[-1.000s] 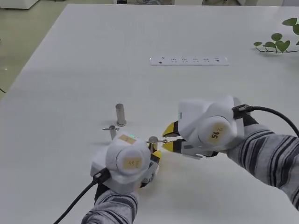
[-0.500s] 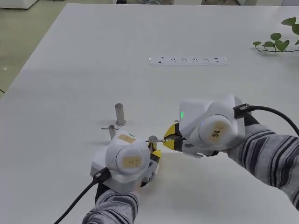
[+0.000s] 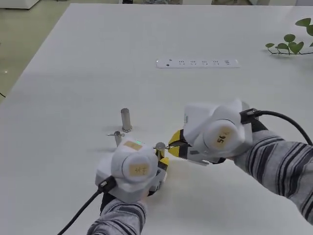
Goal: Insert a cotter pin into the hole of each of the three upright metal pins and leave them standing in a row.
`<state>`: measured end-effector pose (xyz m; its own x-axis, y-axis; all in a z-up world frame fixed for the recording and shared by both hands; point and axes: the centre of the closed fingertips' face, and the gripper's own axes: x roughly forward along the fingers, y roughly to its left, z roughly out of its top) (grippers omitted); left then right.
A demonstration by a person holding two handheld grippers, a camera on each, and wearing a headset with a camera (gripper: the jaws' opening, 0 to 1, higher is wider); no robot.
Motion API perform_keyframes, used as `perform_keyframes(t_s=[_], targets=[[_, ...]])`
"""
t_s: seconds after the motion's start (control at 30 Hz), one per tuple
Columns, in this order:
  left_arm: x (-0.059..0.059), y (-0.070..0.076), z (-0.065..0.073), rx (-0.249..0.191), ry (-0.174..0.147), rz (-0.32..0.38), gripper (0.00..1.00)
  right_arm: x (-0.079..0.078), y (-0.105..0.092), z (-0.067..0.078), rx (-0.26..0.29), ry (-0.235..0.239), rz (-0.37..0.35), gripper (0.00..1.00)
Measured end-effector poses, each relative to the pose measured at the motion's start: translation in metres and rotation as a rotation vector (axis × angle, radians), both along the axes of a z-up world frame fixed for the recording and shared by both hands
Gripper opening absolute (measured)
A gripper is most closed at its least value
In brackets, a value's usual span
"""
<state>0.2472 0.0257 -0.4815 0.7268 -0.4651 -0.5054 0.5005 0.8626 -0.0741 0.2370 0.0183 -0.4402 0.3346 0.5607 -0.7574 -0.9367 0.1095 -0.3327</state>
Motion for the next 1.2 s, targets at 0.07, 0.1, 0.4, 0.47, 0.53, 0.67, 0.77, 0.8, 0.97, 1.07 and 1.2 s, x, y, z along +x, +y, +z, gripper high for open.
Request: perform_keyframes(t_s=[0.07, 0.1, 0.4, 0.47, 0.53, 0.67, 0.77, 0.8, 0.97, 1.07, 1.2], targets=[[0.0, 0.0, 0.0, -0.001, 0.0, 0.002, 0.09, 0.0, 0.0, 0.0, 0.001, 0.0, 0.003, 0.0], [0.0, 0.0, 0.0, -0.001, 0.0, 0.003, 0.09, 0.001, 0.0, 0.0, 0.001, 0.001, 0.001, 0.0], [0.0, 0.0, 0.0, 0.003, -0.001, 0.003, 0.1, 0.0, 0.0, 0.0, 0.011, 0.007, -0.009, 0.0], [0.0, 0.0, 0.0, 0.006, -0.004, 0.003, 0.1, 0.0, 0.0, 0.0, 0.017, 0.011, -0.015, 0.0], [0.0, 0.0, 0.0, 0.008, -0.005, 0.004, 0.1, 0.0, 0.0, 0.0, 0.019, 0.012, -0.015, 0.0], [-0.001, 0.0, -0.002, 0.0, 0.01, 0.007, 0.11, -0.001, 0.0, 0.0, 0.022, 0.018, -0.017, 0.0], [-0.005, 0.0, -0.004, -0.017, 0.045, -0.006, 0.18, 0.001, -0.002, 0.001, 0.03, 0.015, -0.039, 0.06], [-0.005, 0.001, -0.003, -0.011, 0.037, -0.009, 0.19, 0.001, -0.002, 0.001, 0.032, 0.016, -0.044, 0.06], [-0.01, 0.006, 0.0, -0.006, 0.027, -0.036, 0.27, 0.001, 0.001, 0.003, 0.103, 0.091, -0.094, 0.11], [-0.013, 0.007, 0.004, -0.026, 0.027, -0.046, 0.33, 0.0, 0.006, 0.004, 0.15, 0.146, -0.117, 0.13], [-0.018, 0.008, 0.009, -0.054, 0.036, -0.05, 0.38, 0.0, 0.011, -0.002, 0.185, 0.224, -0.157, 0.16]])
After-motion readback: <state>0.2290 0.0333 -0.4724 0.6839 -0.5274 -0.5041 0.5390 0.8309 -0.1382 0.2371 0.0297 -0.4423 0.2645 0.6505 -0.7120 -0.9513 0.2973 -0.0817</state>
